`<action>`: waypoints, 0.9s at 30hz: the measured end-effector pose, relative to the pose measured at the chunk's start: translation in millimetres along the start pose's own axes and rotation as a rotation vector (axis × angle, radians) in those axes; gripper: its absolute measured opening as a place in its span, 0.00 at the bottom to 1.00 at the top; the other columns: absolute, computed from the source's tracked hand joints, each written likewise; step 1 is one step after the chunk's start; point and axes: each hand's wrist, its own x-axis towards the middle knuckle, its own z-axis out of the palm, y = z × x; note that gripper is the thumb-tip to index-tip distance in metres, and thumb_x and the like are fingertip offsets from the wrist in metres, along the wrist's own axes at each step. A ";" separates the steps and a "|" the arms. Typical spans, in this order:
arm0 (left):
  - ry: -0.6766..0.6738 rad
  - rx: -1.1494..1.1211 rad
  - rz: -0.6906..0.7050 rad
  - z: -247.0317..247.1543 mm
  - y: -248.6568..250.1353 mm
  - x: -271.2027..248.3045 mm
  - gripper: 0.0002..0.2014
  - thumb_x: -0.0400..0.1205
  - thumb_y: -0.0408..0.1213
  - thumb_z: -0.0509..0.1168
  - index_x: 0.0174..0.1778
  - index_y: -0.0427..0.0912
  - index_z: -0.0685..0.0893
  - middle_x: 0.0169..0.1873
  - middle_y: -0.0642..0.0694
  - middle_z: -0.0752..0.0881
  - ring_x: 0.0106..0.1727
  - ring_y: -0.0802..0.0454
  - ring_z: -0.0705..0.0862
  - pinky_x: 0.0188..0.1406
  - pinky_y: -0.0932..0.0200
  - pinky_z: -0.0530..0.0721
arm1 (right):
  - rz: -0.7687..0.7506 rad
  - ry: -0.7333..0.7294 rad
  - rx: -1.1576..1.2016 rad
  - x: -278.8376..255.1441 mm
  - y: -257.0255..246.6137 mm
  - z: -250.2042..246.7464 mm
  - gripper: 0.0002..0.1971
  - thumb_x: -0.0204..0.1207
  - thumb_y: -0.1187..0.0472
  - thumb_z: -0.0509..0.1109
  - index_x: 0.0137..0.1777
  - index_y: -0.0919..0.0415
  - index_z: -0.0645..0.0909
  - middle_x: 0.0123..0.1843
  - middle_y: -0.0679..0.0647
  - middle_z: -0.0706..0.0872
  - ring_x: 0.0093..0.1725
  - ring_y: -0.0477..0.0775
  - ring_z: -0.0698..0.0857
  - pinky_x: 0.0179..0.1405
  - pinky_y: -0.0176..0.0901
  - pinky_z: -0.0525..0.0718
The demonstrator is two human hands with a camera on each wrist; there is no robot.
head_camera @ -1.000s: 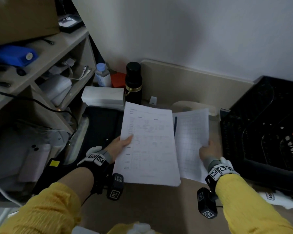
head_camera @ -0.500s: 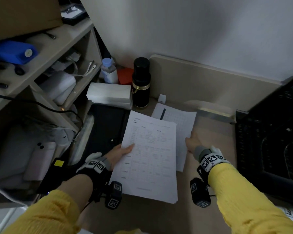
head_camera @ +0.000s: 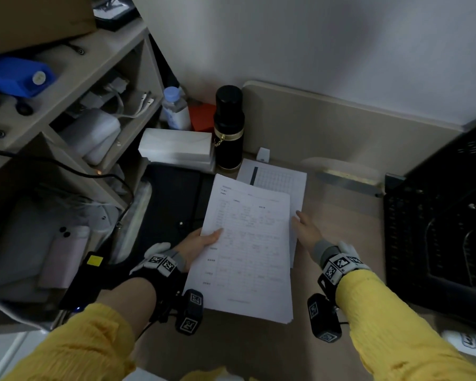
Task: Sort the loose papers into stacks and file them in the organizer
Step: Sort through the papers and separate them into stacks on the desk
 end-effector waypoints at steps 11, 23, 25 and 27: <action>-0.006 -0.004 0.017 13.9 -8.1 0.8 0.21 0.81 0.39 0.69 0.69 0.36 0.80 0.61 0.34 0.86 0.62 0.36 0.85 0.56 0.39 0.87 | -0.045 -0.063 0.065 -29.1 22.4 14.6 0.32 0.86 0.57 0.56 0.85 0.55 0.44 0.85 0.52 0.56 0.83 0.54 0.60 0.82 0.53 0.61; 0.003 0.015 -0.009 7.7 -11.5 3.9 0.20 0.82 0.39 0.68 0.68 0.36 0.80 0.60 0.35 0.87 0.61 0.37 0.86 0.57 0.39 0.87 | -0.123 -0.037 0.022 -21.1 39.4 24.9 0.31 0.83 0.58 0.58 0.84 0.54 0.53 0.84 0.50 0.61 0.82 0.53 0.63 0.81 0.57 0.64; 0.004 0.014 -0.014 6.4 -11.8 3.9 0.20 0.82 0.39 0.68 0.69 0.36 0.80 0.60 0.35 0.87 0.61 0.37 0.86 0.58 0.38 0.86 | -0.091 0.010 0.045 -22.5 36.0 26.7 0.24 0.82 0.61 0.60 0.78 0.58 0.66 0.79 0.54 0.71 0.76 0.56 0.72 0.77 0.59 0.71; 0.001 0.006 -0.016 5.3 -11.4 3.2 0.20 0.82 0.39 0.68 0.69 0.36 0.80 0.60 0.35 0.87 0.61 0.37 0.86 0.57 0.39 0.86 | -0.041 0.070 0.052 -22.0 34.1 28.3 0.11 0.81 0.60 0.63 0.62 0.58 0.78 0.67 0.58 0.82 0.65 0.60 0.82 0.68 0.60 0.80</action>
